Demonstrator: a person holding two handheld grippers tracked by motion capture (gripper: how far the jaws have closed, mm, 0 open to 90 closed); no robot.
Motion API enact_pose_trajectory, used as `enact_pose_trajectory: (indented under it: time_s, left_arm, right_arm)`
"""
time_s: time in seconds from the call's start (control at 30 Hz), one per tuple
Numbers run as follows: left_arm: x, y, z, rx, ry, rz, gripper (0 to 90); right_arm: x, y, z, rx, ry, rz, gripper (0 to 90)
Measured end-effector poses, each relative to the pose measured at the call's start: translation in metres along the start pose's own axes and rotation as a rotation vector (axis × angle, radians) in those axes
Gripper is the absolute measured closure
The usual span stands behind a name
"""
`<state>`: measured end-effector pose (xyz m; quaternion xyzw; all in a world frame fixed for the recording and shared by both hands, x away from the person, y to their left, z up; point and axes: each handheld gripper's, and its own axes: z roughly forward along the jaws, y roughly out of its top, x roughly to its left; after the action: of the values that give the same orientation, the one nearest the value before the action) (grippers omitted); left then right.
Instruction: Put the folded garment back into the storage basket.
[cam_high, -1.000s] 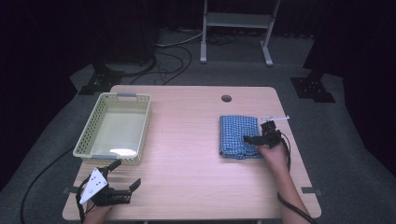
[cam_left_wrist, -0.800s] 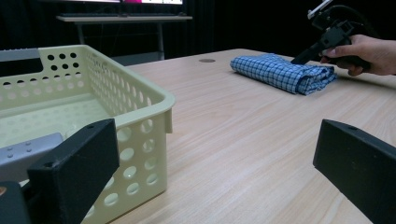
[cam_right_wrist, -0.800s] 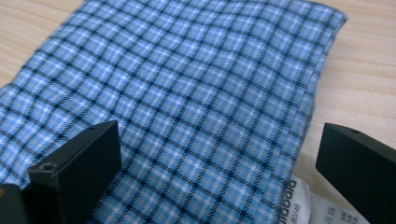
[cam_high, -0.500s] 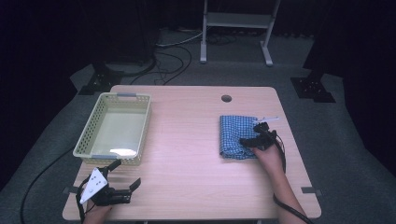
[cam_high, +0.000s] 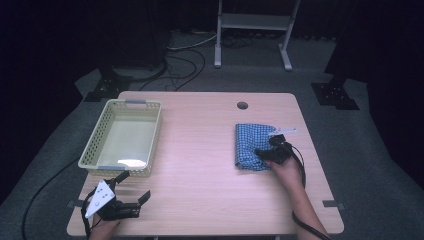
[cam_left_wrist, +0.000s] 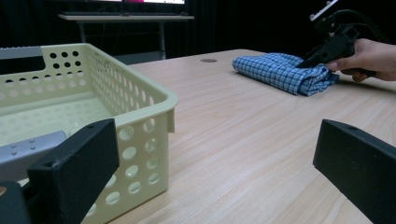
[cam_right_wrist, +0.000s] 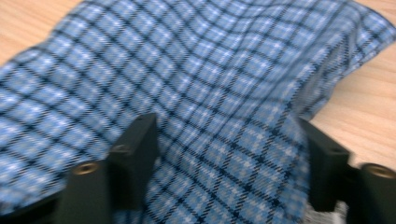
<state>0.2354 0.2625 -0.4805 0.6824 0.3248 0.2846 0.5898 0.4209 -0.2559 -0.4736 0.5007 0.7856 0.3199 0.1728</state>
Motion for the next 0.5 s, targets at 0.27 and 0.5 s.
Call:
enact_pose_trajectory:
  time_s: [0.27,0.5]
  left_arm:
    - [0.0003,0.0,0.0,0.0,0.002,-0.005,0.0]
    - [0.0005,-0.0001,-0.0001,-0.001,0.002,-0.007,0.0]
  right_arm:
    - [-0.001,0.0023,-0.0029,0.01,0.093,0.044,68.8]
    - [-0.0021,0.0018,-0.0067,0.008,0.145,0.09,73.4]
